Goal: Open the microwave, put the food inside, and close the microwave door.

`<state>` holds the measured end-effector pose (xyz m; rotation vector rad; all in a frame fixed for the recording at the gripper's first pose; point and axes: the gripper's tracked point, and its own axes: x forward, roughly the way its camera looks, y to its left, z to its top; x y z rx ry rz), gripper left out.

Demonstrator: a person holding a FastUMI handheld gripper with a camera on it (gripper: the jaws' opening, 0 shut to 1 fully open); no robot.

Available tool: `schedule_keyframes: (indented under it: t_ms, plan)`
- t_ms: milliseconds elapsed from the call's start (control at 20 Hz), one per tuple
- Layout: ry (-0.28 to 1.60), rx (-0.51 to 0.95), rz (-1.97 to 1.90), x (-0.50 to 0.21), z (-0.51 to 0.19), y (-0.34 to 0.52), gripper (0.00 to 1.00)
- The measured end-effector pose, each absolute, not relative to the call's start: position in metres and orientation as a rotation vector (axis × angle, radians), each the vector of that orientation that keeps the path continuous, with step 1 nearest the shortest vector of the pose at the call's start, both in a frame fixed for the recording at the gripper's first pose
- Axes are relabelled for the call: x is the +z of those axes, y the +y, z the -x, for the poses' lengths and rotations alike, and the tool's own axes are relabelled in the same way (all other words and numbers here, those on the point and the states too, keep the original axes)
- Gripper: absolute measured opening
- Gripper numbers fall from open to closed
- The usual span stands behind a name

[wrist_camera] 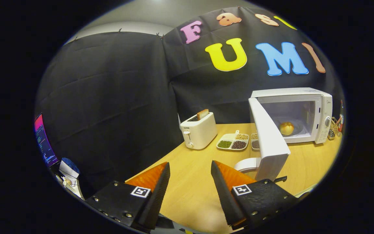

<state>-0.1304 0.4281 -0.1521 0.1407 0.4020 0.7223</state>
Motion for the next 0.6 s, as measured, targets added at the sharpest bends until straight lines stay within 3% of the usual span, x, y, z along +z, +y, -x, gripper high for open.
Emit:
schedule_keyframes:
  t_ms: [50,150,250,400,500,600]
  plan:
    - [0.411,0.725,-0.147,-0.155,0.128,0.427,0.70]
    - [0.415,0.682,-0.117,-0.165,0.123,0.422,0.69]
    - [0.420,0.660,-0.121,-0.164,0.115,0.412,0.23]
    - [0.417,0.609,-0.052,-0.173,0.109,0.397,0.21]
    - [0.411,0.604,-0.043,-0.171,0.104,0.390,0.01]
    - [0.427,0.597,-0.049,-0.175,0.098,0.379,0.02]
